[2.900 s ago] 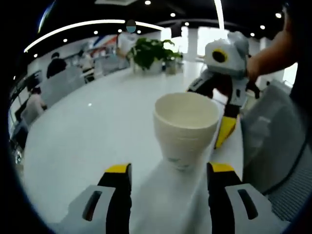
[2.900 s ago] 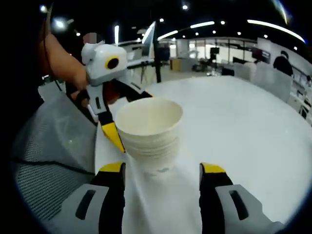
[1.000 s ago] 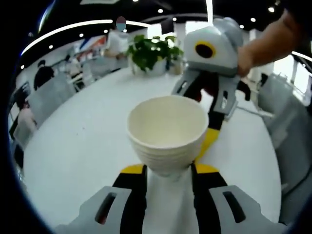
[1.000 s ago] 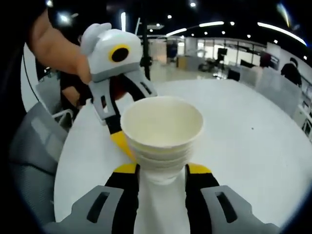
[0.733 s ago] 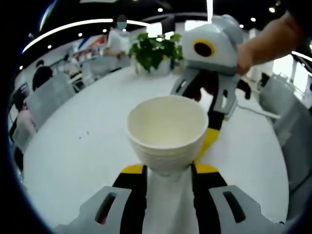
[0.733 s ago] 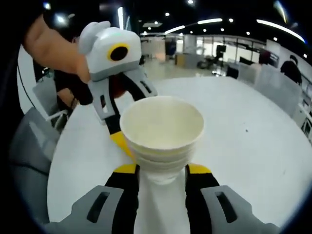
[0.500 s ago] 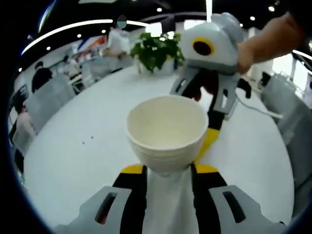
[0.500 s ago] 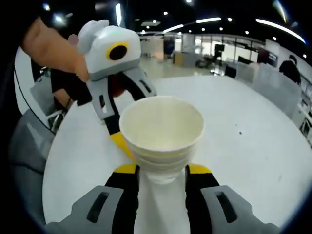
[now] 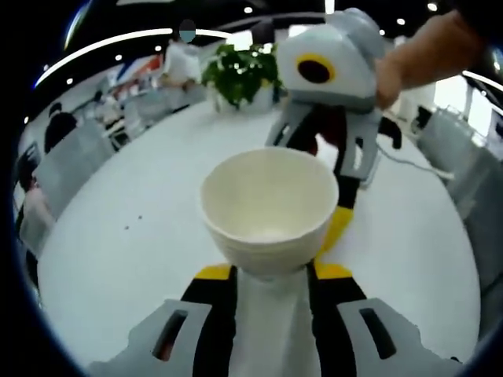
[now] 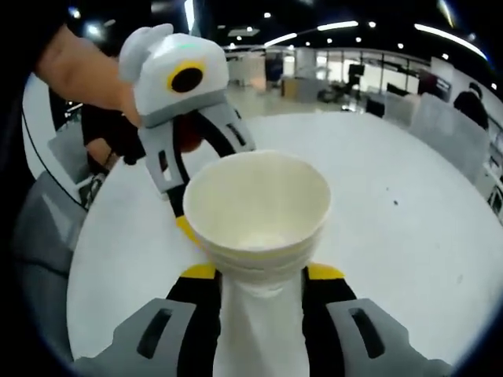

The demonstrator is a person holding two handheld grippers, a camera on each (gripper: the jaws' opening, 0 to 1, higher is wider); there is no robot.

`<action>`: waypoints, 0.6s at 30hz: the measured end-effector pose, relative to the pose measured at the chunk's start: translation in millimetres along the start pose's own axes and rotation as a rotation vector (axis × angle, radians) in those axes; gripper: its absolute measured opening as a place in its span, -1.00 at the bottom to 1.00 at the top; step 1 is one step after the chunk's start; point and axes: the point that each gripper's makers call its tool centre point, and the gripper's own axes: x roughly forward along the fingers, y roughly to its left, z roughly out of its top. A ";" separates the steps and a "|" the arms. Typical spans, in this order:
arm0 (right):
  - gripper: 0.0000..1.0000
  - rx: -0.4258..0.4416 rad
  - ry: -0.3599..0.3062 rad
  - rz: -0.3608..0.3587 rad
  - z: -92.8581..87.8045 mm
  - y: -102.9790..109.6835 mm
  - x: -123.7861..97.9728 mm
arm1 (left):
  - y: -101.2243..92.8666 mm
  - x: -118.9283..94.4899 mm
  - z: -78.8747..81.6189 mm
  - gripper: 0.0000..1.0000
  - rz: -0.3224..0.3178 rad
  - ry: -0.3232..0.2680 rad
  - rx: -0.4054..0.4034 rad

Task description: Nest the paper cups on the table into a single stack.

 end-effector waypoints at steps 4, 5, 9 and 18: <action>0.22 -0.010 0.043 -0.036 -11.9 -1.7 -7.4 | 3.2 -4.6 4.6 0.35 0.041 -0.048 -0.065; 0.26 -0.005 0.046 -0.048 -13.5 -2.9 -10.6 | 4.2 -7.3 4.3 0.45 0.048 -0.048 -0.068; 0.46 0.018 -0.005 -0.109 -6.5 -9.6 -33.2 | 8.4 -24.8 7.4 0.60 0.092 -0.088 -0.117; 0.77 0.091 -0.163 -0.256 25.8 -12.4 -101.3 | 17.2 -90.7 17.9 0.96 0.275 -0.194 -0.215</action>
